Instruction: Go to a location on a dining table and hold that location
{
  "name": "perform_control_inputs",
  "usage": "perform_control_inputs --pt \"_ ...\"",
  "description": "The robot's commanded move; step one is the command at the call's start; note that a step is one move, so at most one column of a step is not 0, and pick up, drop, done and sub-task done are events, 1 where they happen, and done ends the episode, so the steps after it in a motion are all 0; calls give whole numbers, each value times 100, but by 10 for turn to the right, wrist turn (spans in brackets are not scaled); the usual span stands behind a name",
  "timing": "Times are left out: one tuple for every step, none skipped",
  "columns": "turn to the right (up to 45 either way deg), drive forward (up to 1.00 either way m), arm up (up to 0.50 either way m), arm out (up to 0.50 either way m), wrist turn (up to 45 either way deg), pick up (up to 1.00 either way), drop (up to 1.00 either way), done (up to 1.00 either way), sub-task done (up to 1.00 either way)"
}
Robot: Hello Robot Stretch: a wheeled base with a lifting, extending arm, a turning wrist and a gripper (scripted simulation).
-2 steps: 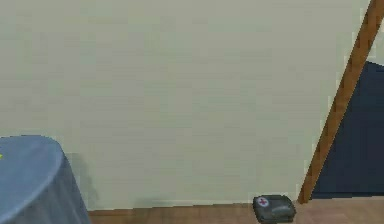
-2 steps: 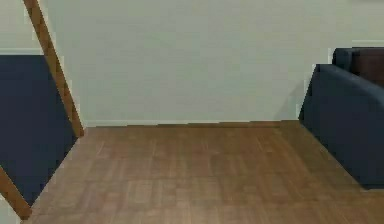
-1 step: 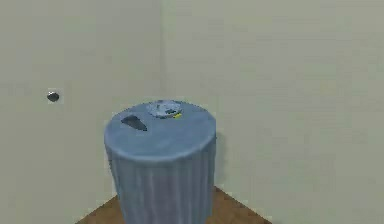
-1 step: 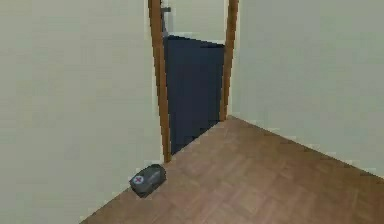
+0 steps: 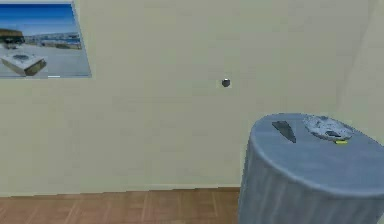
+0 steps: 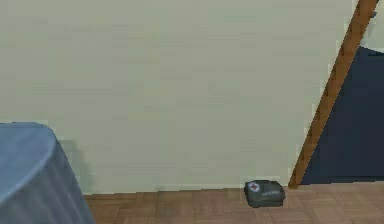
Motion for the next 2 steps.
perform_control_inputs --pt "-30 0 0 0 0 0 0 0 0" --pt "0 30 0 0 0 0 0 0 0"
